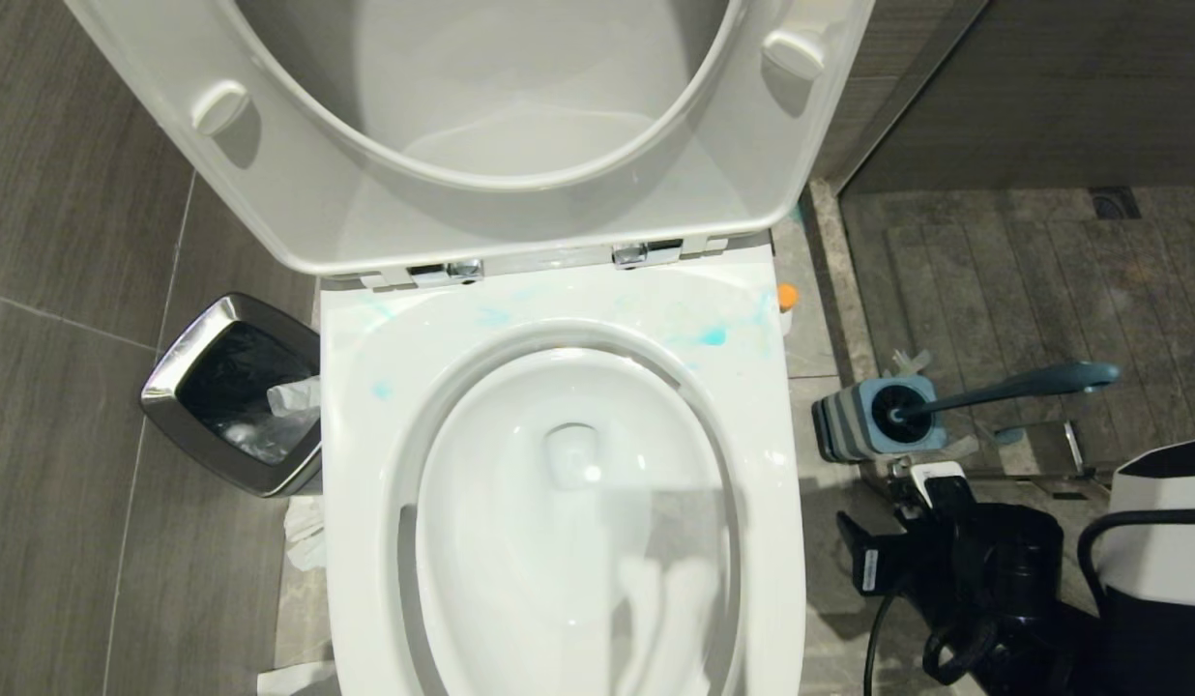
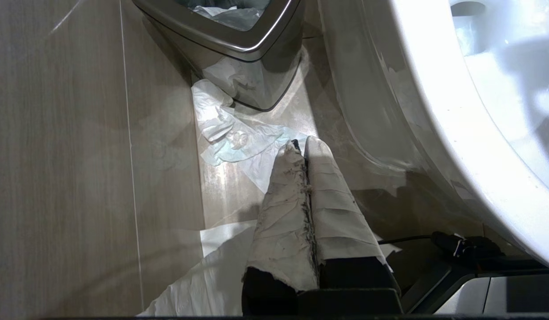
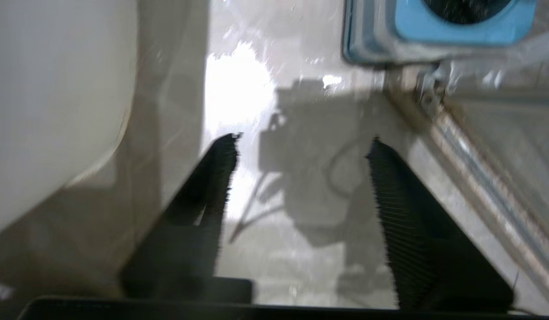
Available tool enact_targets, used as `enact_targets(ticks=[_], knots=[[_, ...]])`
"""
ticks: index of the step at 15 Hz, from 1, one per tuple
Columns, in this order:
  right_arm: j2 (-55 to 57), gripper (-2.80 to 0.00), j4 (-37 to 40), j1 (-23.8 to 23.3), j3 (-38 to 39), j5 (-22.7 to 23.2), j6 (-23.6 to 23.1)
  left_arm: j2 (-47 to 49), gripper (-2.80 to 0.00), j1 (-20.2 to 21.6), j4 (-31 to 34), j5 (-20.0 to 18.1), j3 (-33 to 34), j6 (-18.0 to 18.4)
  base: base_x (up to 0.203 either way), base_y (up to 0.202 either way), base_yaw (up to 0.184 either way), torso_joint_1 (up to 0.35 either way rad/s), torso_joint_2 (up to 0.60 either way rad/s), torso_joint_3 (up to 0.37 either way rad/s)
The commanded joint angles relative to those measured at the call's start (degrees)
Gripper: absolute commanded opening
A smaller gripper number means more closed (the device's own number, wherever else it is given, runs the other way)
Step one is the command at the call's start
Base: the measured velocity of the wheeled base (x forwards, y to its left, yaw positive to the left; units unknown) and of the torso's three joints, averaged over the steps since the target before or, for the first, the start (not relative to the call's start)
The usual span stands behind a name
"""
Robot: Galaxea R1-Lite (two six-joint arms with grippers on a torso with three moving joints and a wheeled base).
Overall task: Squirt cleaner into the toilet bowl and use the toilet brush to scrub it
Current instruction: Pour in the cleaning agent
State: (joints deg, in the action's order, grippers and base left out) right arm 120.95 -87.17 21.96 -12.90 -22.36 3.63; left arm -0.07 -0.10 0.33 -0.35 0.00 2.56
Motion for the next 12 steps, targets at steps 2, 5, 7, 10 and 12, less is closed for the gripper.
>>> enact_targets(ticks=[2, 5, 7, 10, 12], knots=[[3.95, 0.0, -0.49, -1.86, -9.33, 0.03, -1.44, 0.07, -2.8, 0.01, 0.02, 0.0, 0.0, 0.08, 0.0, 0.0, 0.0, 0.0, 0.0, 0.0], [8.65, 0.0, -0.49, -2.98, -20.77, 0.13, -3.95, 0.07, -2.8, 0.01, 0.02, 0.0, 0.0, -0.01, 0.0, 0.0, 0.0, 0.0, 0.0, 0.0], [12.89, 0.0, -0.49, -3.39, -28.18, 0.21, -5.76, 0.07, -2.8, 0.01, 0.02, 0.0, 0.0, 0.08, 0.0, 0.0, 0.0, 0.0, 0.0, 0.0], [18.75, 0.0, -0.49, -4.12, -38.16, 1.25, -8.48, 0.07, -2.8, 0.01, 0.02, 0.0, 0.0, -0.01, 0.0, 0.0, 0.0, 0.0, 0.0, 0.0], [21.96, 0.0, -0.49, -4.51, -44.6, 2.76, -10.23, 0.07, -2.8, 0.01, 0.02, 0.0, 0.0, 0.07, 0.0, 0.0, 0.0, 0.0, 0.0, 0.0]])
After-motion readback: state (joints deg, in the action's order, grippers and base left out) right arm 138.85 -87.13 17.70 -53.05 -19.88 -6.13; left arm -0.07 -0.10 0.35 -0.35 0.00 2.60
